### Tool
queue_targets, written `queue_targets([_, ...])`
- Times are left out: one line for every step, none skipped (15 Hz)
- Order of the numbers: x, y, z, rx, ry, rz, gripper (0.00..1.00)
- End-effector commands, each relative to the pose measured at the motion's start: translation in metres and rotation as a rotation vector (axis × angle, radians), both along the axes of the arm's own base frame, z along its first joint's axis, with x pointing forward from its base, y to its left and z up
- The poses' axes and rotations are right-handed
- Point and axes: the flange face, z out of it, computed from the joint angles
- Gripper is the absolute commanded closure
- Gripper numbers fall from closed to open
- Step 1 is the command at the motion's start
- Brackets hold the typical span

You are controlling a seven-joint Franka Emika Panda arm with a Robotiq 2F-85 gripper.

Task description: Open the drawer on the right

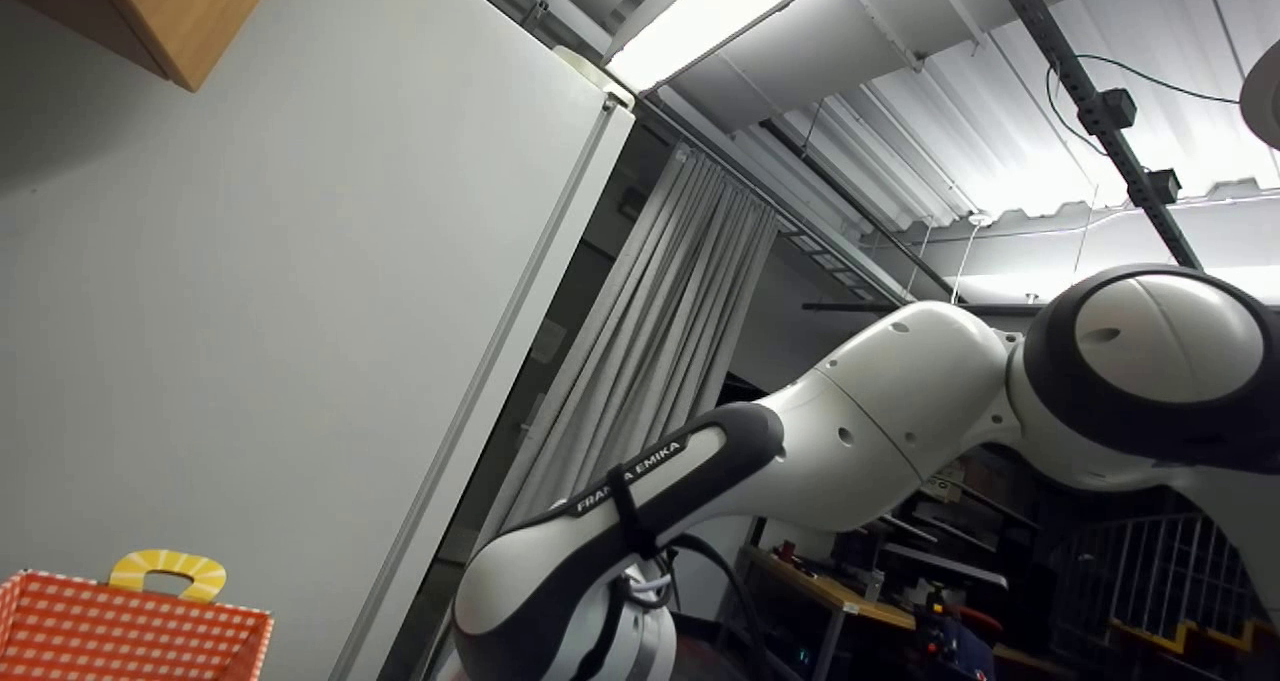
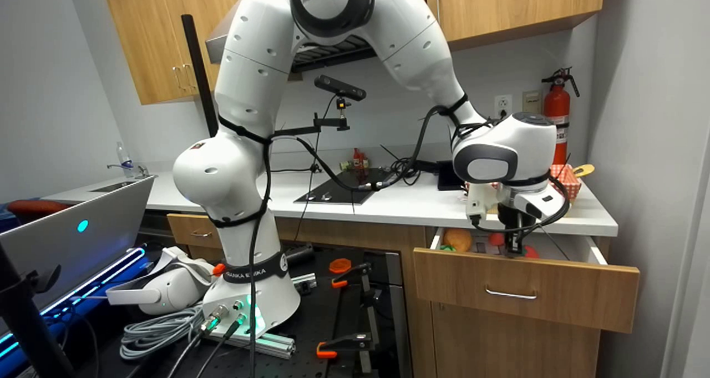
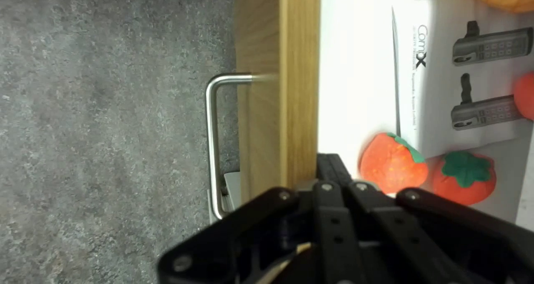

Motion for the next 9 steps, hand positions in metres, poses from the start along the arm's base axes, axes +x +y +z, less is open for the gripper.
queue_targets([-0.007,-0.025,0.004,-0.049,-0.019,0.025,1.00])
queue_targets([-0.008,-0.030,0.004,-0.062,-0.022,0.028,1.00])
queue_targets([-0.009,-0.036,0.005,-0.073,-0.022,0.031,1.00])
queue_targets([-0.010,-0.041,0.005,-0.084,-0.022,0.033,1.00])
queue_targets([-0.012,-0.047,0.005,-0.098,-0.022,0.037,1.00])
queue_targets([-0.013,-0.052,0.004,-0.110,-0.022,0.042,1.00])
queue_targets([-0.015,-0.058,0.003,-0.122,-0.020,0.047,1.00])
queue_targets([-0.017,-0.064,0.003,-0.134,-0.019,0.051,1.00])
queue_targets([-0.019,-0.069,0.002,-0.148,-0.019,0.058,1.00])
